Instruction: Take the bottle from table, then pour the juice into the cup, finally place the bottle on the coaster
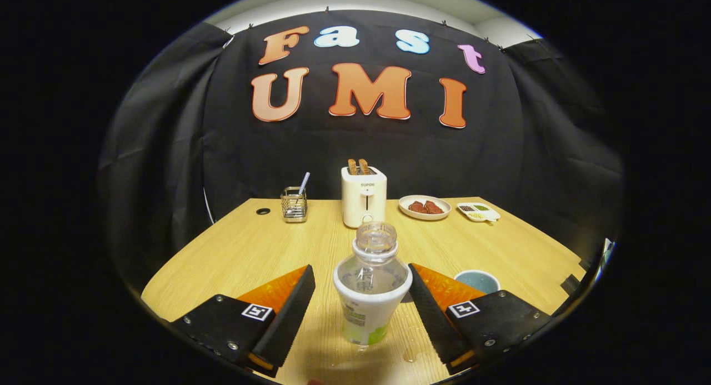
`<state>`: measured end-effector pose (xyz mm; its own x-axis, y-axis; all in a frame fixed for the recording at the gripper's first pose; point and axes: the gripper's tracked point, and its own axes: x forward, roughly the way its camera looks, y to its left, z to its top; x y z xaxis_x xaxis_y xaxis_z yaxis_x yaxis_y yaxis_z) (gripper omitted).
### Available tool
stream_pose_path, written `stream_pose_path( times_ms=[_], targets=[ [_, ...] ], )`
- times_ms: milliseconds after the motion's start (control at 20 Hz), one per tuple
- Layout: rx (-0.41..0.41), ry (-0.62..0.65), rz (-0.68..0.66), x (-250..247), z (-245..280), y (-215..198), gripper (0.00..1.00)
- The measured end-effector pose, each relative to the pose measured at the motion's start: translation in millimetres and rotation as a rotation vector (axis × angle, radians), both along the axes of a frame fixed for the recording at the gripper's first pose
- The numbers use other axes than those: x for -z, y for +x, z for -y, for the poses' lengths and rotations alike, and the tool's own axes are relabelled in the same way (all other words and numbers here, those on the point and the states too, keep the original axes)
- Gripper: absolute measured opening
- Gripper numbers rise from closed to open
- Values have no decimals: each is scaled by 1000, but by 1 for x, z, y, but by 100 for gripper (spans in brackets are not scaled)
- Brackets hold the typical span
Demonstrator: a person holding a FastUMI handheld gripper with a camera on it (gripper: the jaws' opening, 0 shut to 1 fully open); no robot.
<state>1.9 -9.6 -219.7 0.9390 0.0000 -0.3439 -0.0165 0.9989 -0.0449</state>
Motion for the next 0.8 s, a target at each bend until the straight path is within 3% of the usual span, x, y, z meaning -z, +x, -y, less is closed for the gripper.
stream_pose_path(
  times_ms=[550,650,800],
  targets=[
    [13,6,-60,46,-1,-2,99],
    [30,1,-78,55,5,0,92],
    [39,65,-80,53,1,-3,67]
  ],
)
